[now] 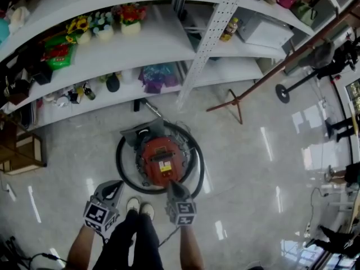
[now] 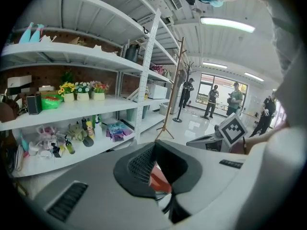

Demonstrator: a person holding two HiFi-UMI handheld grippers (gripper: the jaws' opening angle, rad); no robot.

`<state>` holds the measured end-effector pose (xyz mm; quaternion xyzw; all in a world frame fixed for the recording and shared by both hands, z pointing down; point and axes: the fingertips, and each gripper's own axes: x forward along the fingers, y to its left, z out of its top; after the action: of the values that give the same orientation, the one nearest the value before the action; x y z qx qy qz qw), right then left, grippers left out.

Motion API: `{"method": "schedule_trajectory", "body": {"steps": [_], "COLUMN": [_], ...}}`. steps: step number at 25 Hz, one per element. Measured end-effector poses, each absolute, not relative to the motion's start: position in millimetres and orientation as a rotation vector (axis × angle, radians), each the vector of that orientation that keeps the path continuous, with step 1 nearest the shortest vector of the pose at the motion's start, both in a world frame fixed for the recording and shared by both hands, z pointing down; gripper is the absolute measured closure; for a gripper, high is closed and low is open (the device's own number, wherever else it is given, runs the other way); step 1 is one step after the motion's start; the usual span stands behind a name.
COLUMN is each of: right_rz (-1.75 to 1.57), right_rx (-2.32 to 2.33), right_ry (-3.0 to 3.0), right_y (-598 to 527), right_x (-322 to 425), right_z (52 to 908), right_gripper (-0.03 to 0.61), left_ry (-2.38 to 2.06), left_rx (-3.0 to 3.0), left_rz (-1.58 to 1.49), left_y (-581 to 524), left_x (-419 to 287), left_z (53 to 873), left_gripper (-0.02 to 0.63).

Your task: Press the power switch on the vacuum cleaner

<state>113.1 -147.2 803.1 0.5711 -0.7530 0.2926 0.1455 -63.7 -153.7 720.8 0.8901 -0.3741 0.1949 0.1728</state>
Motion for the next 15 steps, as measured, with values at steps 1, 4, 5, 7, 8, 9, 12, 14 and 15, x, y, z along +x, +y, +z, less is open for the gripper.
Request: {"method": "schedule_trajectory", "body": {"steps": [1, 4, 5, 7, 8, 9, 12, 14, 15], "right_rz": [0.839, 0.824, 0.82, 0.814, 0.812, 0.809, 0.794, 0.789, 0.789], "right_rx": [1.653, 1.671, 1.675, 1.682, 1.688, 1.697, 1.726, 1.736, 1.742], "right_ry": [-2.171, -2.177, -2.179, -2.182, -2.183, -2.184, -2.194, -2.201, -2.203], "right_y": [-146, -142, -141, -136, -134, -133, -131, -128, -127], "right_x": [115, 118, 119, 121, 122, 124, 128, 128, 128], "right_z": [796, 774, 766, 749, 741, 732, 707, 692, 686], "right_gripper": [0.566, 0.567, 0.566, 0.566, 0.568, 0.566, 0.566, 0.566, 0.566], "left_ry": [-1.062, -1.046, -1.042, -1.038, -1.036, -1.032, -1.018, -1.017, -1.016], "left_rx": [2.53, 2.551, 2.558, 2.568, 2.573, 2.577, 2.596, 2.598, 2.6], "left_rz": [0.549, 0.538, 0.534, 0.523, 0.517, 0.508, 0.486, 0.475, 0.471], "left_y": [-153, -149, -148, -145, -143, -142, -142, -141, -141], "left_x": [-63, -60, -58, -56, -55, -53, -48, -48, -49], "left_z": [715, 698, 692, 678, 672, 666, 647, 637, 631], "left_gripper": [0.607, 0.607, 0.607, 0.607, 0.607, 0.607, 0.607, 0.607, 0.607]}}
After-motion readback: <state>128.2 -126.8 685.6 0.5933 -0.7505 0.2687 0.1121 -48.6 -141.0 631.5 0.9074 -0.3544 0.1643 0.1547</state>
